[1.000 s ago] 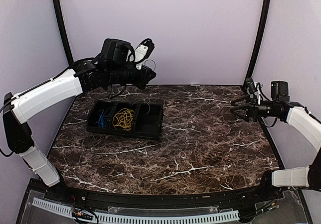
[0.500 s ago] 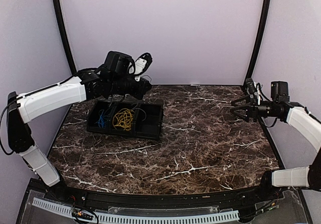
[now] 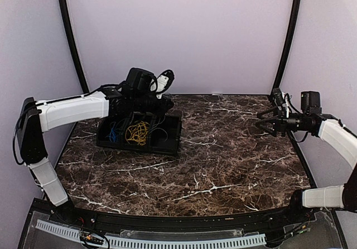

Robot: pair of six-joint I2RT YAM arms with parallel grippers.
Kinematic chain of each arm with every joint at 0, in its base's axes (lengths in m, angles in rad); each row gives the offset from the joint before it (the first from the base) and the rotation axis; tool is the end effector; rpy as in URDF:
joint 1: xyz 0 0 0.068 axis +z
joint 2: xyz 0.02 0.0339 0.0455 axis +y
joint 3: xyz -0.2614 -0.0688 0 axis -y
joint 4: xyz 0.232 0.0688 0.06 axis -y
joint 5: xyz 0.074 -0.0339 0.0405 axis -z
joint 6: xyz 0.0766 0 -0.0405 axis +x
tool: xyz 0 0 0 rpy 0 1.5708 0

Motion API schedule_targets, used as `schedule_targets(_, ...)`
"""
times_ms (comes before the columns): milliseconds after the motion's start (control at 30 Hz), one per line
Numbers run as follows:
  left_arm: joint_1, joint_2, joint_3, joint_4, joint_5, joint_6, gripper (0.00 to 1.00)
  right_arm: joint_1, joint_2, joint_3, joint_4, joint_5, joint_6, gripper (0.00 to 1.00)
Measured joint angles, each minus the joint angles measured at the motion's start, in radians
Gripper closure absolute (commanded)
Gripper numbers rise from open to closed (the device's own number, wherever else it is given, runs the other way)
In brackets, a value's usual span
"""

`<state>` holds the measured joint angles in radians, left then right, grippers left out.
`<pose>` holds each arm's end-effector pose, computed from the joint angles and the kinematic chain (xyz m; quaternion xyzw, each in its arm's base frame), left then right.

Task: Untangle the cables

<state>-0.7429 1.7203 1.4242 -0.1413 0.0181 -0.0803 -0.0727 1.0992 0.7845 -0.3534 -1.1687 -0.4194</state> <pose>0.3193 -0.2951 0.2979 0.2790 0.7962 -0.2218 0.4889 0.2266 0.0542 0.2672 -0.3665 0.6978 0.3928 0.4738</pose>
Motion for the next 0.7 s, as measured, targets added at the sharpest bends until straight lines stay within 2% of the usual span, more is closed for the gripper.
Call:
schedule_targets(467,0.038,0.172,0.003,0.145,0.087,-0.082,1.0,0.0,0.006,0.0,-0.009,0.006,-0.027,0.36)
schedule_targets(700,0.037,0.2,0.068,0.18,0.135,-0.165,1.0,0.0,0.021,0.0,-0.024,0.01,-0.047,0.36)
